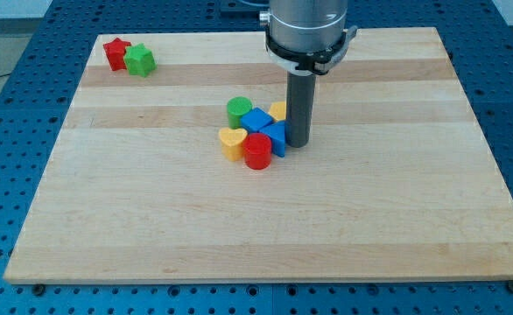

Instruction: Move your arm towards the left center of the board

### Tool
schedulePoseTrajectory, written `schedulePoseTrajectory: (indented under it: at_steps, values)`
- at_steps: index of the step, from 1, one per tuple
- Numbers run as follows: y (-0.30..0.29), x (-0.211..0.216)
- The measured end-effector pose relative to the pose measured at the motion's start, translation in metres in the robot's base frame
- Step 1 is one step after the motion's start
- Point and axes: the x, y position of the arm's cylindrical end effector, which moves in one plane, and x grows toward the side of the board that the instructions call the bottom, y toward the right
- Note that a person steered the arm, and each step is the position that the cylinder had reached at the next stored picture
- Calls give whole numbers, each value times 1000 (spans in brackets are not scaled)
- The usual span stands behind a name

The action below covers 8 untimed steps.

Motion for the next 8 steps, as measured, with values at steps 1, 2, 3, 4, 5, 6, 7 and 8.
schedulePoseTrajectory:
  at_steps: [1, 2, 3, 4, 5, 6, 7, 8]
  values:
    - [11, 26]
    - [13, 56]
    - [10, 64]
    - [-15, 73]
    - [-65, 93]
    - [-93, 96]
    - [-108, 96]
    - [-108, 95]
